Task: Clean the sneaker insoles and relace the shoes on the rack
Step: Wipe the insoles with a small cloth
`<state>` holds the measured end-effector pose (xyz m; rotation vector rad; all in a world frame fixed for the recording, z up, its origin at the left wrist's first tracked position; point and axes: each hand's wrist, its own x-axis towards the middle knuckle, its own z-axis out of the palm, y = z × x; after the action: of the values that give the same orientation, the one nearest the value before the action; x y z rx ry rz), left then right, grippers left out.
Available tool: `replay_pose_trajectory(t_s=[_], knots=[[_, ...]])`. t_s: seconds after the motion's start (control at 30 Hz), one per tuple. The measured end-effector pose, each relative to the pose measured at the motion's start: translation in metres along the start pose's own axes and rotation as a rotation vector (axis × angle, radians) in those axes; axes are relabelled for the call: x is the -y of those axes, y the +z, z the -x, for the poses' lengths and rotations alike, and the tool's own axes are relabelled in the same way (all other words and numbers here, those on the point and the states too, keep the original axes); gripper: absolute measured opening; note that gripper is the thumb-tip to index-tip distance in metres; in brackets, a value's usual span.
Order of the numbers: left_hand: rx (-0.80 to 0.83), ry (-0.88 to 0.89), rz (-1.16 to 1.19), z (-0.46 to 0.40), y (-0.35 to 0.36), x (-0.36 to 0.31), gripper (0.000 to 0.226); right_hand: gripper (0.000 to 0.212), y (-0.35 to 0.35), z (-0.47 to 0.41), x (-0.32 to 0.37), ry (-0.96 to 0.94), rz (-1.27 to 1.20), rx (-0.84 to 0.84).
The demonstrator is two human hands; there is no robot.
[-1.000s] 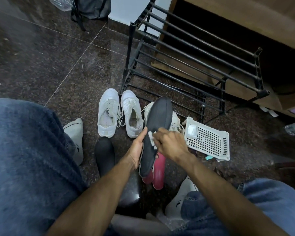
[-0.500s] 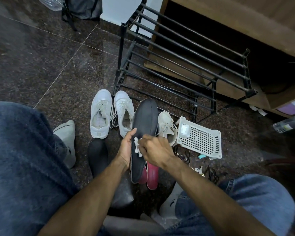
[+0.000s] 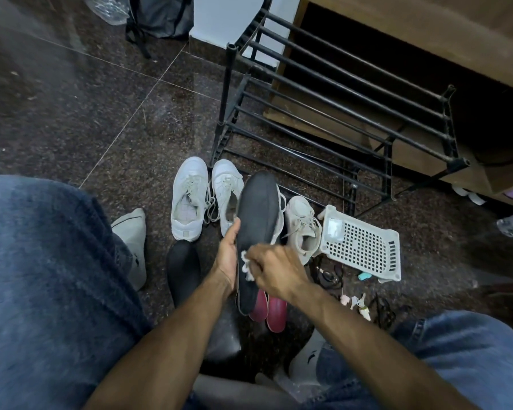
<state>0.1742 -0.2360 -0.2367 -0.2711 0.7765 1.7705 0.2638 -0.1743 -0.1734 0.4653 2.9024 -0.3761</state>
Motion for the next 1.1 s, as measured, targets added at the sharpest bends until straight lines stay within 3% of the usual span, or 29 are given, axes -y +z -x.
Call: replay_pose_trajectory(t_s=[0.1,0.2,0.3,0.5,0.63,0.73,0.97,1.1], knots=[[0.002,-0.007,-0.009,0.001,0.000,0.000,0.051,0.021,-0.007,-0.002,-0.006,-0.038,0.082,0.037],[0.039,-0.103,-0.111,0.004,0.009,0.006,0.051,0.022,-0.028,-0.028,-0.028,0.181,0.097,-0.119],[0.068,-0.133,-0.122,0.003,0.010,0.006,0.054,0.024,-0.038,-0.042,-0.033,0.352,-0.037,-0.281],[0.001,0.026,0.005,-0.003,-0.002,-0.002,0.051,0.028,-0.002,0.000,0.014,0.092,-0.147,-0.087],[-0.014,0.006,-0.036,-0.001,-0.002,0.002,0.053,0.034,-0.006,0.006,0.001,0.038,-0.112,0.015],[0.020,-0.065,-0.114,0.003,0.005,0.007,0.054,0.029,-0.020,-0.016,-0.020,0.090,-0.017,-0.053],[0.131,-0.222,-0.142,0.004,0.002,0.008,0.066,0.024,-0.050,-0.060,-0.063,0.472,-0.054,-0.271],[0.093,-0.121,-0.034,0.000,0.002,0.004,0.054,0.021,-0.029,-0.033,-0.030,0.337,-0.029,-0.151]])
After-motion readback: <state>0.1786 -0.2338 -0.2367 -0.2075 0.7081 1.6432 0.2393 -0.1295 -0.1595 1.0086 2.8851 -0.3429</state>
